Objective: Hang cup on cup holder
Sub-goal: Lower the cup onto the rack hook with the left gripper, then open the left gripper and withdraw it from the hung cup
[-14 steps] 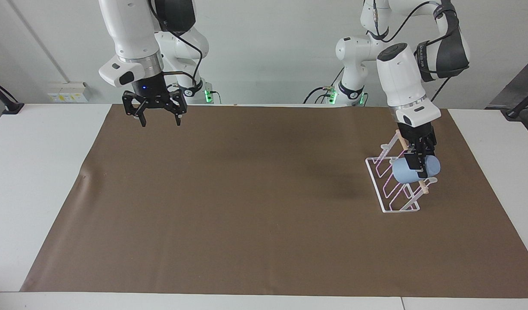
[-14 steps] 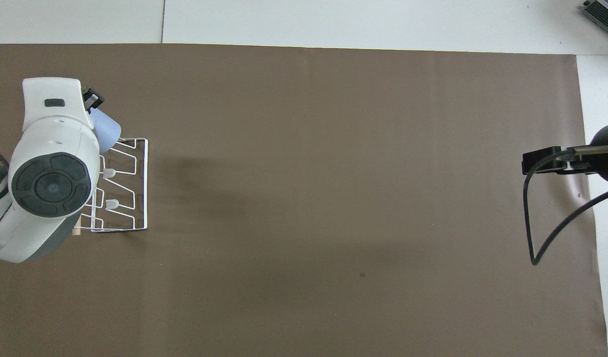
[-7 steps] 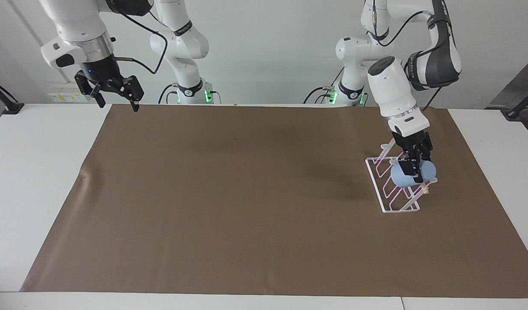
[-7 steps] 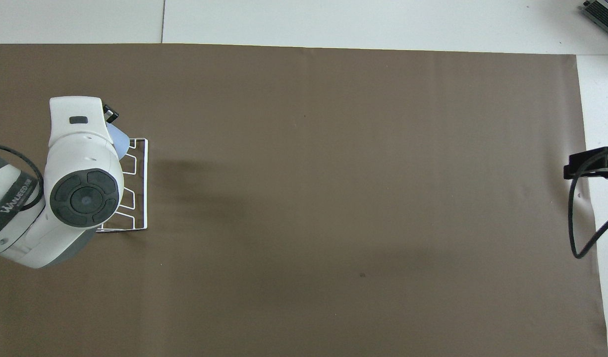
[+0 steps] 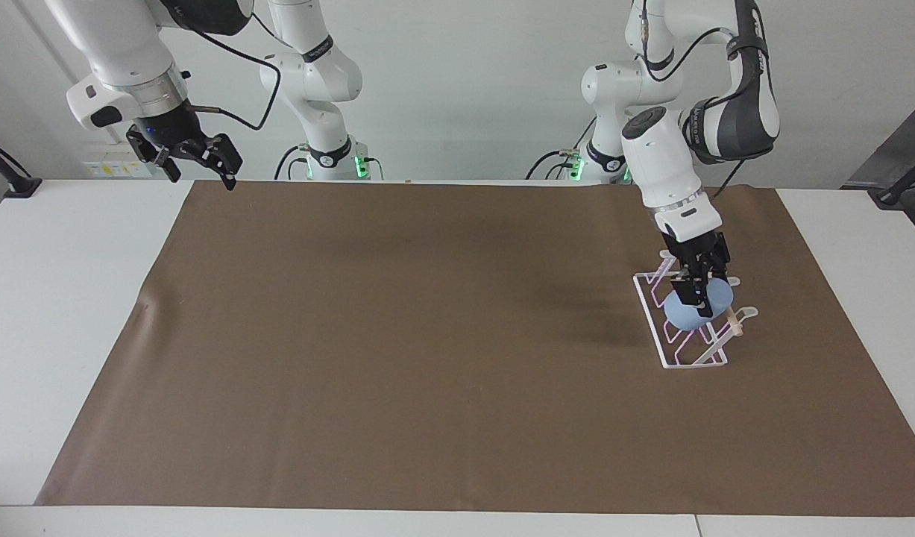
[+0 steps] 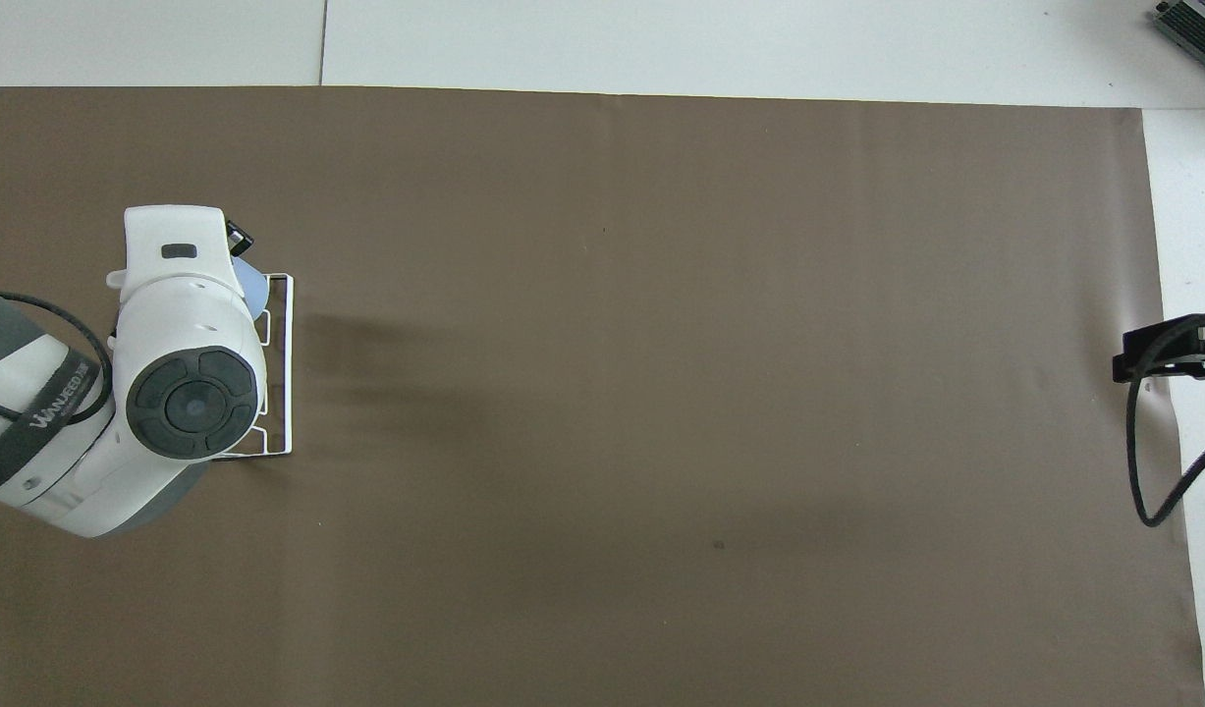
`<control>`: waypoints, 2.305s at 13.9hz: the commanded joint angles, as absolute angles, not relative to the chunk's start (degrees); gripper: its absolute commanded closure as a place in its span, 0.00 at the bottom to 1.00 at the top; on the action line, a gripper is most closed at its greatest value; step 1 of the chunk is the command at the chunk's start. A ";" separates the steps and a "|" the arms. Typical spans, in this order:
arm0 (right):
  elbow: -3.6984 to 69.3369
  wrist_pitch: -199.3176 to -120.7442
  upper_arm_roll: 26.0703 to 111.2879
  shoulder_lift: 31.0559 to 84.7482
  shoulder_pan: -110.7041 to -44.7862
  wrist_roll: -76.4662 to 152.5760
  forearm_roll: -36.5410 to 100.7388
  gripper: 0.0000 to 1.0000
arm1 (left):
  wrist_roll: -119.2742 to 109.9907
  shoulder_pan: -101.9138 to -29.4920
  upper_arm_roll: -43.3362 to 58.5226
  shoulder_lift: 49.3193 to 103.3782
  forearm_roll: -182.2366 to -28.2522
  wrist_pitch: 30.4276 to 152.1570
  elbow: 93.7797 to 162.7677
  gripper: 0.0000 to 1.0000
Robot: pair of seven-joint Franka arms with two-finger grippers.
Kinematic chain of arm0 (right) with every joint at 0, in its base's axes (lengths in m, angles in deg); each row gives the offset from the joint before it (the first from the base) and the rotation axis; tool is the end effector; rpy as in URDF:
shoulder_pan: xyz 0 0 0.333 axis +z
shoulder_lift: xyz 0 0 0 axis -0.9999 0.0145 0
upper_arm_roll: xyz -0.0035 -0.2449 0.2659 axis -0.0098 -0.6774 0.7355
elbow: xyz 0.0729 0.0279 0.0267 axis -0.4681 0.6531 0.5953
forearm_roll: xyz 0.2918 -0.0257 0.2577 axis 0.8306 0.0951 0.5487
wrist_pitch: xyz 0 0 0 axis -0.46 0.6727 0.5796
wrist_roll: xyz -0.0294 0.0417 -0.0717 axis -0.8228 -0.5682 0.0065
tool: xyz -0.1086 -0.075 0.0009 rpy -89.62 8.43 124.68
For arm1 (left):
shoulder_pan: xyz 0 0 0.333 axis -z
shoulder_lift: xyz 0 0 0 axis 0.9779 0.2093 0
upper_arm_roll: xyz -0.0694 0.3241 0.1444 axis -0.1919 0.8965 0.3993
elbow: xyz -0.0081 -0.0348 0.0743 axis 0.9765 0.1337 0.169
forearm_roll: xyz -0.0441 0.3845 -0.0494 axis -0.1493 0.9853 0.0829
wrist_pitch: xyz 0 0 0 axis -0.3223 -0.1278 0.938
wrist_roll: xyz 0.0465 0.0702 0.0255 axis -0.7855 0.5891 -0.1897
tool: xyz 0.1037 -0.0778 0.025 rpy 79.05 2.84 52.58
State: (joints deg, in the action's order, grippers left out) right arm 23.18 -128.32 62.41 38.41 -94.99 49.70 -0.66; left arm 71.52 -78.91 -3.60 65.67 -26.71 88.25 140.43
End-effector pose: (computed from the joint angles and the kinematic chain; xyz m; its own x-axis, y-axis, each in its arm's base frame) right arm 0.5124 -0.0487 0.6469 0.9864 -0.1495 -0.0684 -0.1468 -0.9882 0.0433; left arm 0.5629 -0.1078 0.4778 0.5145 0.5066 0.6918 0.6844 -0.7287 0.0246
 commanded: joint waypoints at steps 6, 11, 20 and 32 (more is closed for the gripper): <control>24.52 -130.41 61.92 37.02 -94.18 45.61 0.72 0.00 | 69.05 -78.97 -3.35 65.23 -26.31 89.05 137.30 0.00; 24.52 -130.94 61.83 37.02 -94.71 45.70 0.72 0.00 | 47.30 -79.59 -2.57 64.97 -44.20 88.53 134.05 0.00; 24.52 -130.41 61.92 37.02 -94.36 45.53 0.72 0.00 | 6.58 -81.26 -2.21 63.65 -72.17 65.17 122.36 0.00; 24.52 -130.41 61.92 37.02 -94.44 45.53 0.72 0.00 | -14.37 -86.88 -2.65 63.65 -76.85 44.32 111.53 0.00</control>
State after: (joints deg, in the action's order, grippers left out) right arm 23.18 -129.59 62.13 38.17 -94.05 47.14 -0.65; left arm -13.24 -85.99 -2.05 63.42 -75.89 46.25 112.56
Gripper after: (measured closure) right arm 0.000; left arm 0.000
